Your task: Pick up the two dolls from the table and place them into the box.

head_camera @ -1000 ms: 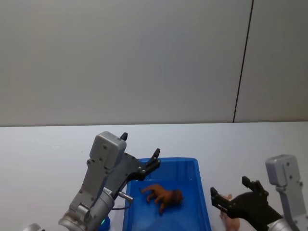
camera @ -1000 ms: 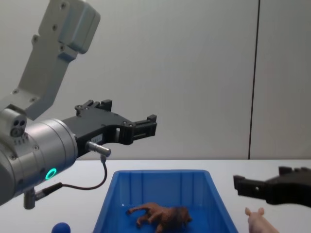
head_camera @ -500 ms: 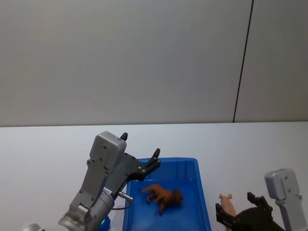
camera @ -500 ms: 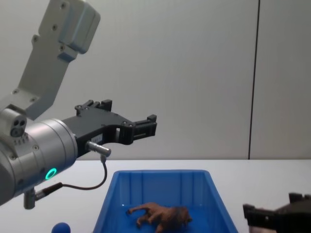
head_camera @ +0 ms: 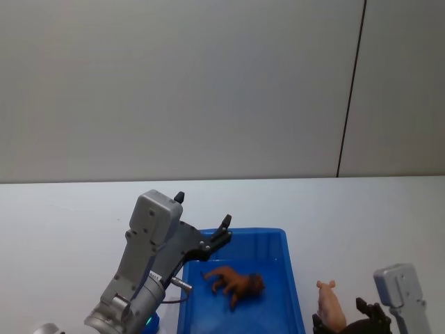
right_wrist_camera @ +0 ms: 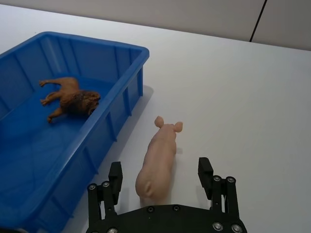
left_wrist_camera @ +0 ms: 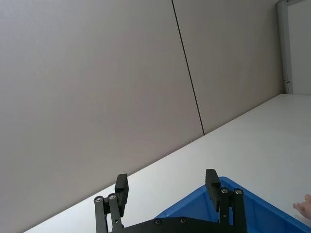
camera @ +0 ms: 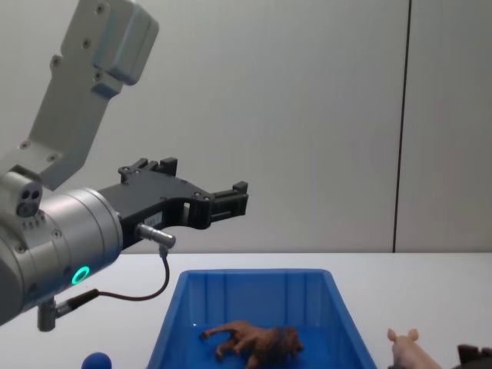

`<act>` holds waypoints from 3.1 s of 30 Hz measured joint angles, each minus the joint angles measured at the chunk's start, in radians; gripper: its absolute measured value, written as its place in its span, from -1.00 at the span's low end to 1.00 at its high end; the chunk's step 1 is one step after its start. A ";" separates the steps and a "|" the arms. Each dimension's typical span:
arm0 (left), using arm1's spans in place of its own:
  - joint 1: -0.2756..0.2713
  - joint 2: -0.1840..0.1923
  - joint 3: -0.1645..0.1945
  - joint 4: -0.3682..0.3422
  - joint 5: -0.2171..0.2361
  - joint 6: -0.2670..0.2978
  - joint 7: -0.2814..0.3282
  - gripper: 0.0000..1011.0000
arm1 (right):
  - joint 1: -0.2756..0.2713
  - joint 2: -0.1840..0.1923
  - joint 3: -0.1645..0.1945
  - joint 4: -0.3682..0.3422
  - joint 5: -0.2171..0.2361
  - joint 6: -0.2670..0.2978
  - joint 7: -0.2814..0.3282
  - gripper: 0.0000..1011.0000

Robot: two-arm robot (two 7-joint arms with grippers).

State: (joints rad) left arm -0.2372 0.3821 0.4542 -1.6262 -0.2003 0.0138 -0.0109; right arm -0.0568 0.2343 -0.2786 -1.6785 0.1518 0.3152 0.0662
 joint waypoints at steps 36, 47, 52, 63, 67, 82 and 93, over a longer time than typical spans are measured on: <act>0.000 0.000 0.000 0.000 0.000 0.000 0.000 0.98 | 0.015 -0.026 -0.003 -0.030 0.005 -0.117 0.027 -0.24; 0.000 0.000 0.000 0.000 0.000 0.000 0.000 0.98 | 0.055 -0.057 -0.010 -0.064 0.041 -0.119 0.097 -0.24; 0.000 0.000 0.000 0.000 0.000 0.000 0.000 0.98 | 0.079 -0.078 -0.018 -0.051 0.054 -0.106 0.125 -0.24; 0.000 0.000 0.000 0.000 0.000 0.000 0.000 0.98 | 0.131 -0.123 -0.035 0.021 0.075 -0.071 0.163 0.40; 0.000 0.000 0.000 0.000 0.000 0.000 0.000 0.98 | 0.137 -0.129 -0.036 0.033 0.076 -0.067 0.156 0.62; 0.000 0.000 0.000 0.000 0.000 0.000 0.000 0.98 | 0.083 -0.095 -0.015 -0.013 0.064 -0.117 0.036 0.98; 0.000 0.000 0.000 0.000 0.000 0.000 0.000 0.98 | 0.016 -0.045 0.014 -0.078 0.066 -0.152 -0.052 0.98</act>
State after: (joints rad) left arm -0.2372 0.3821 0.4542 -1.6262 -0.2004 0.0139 -0.0109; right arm -0.0410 0.1889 -0.2644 -1.7566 0.2182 0.1630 0.0143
